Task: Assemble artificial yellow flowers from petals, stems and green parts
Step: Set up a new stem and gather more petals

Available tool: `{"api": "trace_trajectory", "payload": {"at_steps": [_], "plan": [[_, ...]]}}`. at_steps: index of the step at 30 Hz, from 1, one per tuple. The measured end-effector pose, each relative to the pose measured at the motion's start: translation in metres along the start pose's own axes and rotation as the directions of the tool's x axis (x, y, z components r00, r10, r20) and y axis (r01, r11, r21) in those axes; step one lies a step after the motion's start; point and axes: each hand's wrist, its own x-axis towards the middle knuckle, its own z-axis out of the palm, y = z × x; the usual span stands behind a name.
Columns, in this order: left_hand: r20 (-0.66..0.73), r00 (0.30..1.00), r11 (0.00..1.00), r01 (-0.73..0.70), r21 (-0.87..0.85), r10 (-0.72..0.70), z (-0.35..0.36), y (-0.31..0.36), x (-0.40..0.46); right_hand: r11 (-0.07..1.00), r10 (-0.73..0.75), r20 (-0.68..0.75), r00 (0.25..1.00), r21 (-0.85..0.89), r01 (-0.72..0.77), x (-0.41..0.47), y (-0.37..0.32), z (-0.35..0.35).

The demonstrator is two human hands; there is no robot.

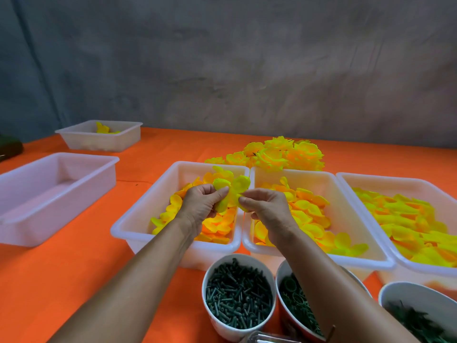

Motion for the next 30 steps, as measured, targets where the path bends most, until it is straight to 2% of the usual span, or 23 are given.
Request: {"api": "trace_trajectory", "payload": {"at_steps": [4,7,12,17,20,23,27,28,30], "plan": [[0.018,1.0,1.0,-0.015,0.002,0.015,-0.001,-0.001,0.0,1.0,0.005,-0.101,0.995,-0.019,-0.007,0.0,0.0,-0.001],[0.053,0.999,1.0,-0.003,0.003,0.003,0.001,-0.001,0.0,0.998,0.018,-0.122,0.992,-0.05,-0.024,-0.001,-0.001,-0.001],[-0.062,0.997,0.998,0.041,0.038,-0.038,-0.002,-0.002,0.003,0.995,0.102,-0.122,0.987,0.037,-0.098,-0.002,-0.021,-0.034],[-0.225,0.965,0.975,0.168,0.149,-0.132,-0.004,-0.011,0.01,0.965,0.031,-0.152,0.988,-0.253,-0.07,-0.011,-0.019,-0.099],[-0.264,0.948,0.928,0.248,0.276,-0.175,-0.002,-0.015,0.013,0.909,0.001,-0.089,0.996,-0.414,-0.038,-0.016,-0.01,-0.118],[-0.221,0.96,0.866,0.252,0.431,-0.169,0.002,-0.014,0.011,0.822,0.015,0.022,1.0,-0.57,0.0,-0.017,-0.006,-0.12],[-0.179,0.979,0.739,0.193,0.645,-0.099,0.005,-0.01,0.006,0.528,0.131,0.166,0.977,-0.846,0.073,-0.013,-0.003,-0.114],[-0.169,0.983,0.709,0.169,0.684,-0.071,0.005,-0.009,0.005,0.493,0.132,0.175,0.976,-0.866,0.089,-0.013,-0.003,-0.113],[-0.141,0.989,0.661,0.126,0.739,-0.031,0.006,-0.008,0.004,0.502,0.088,0.154,0.984,-0.86,0.09,-0.012,-0.003,-0.114]]}}
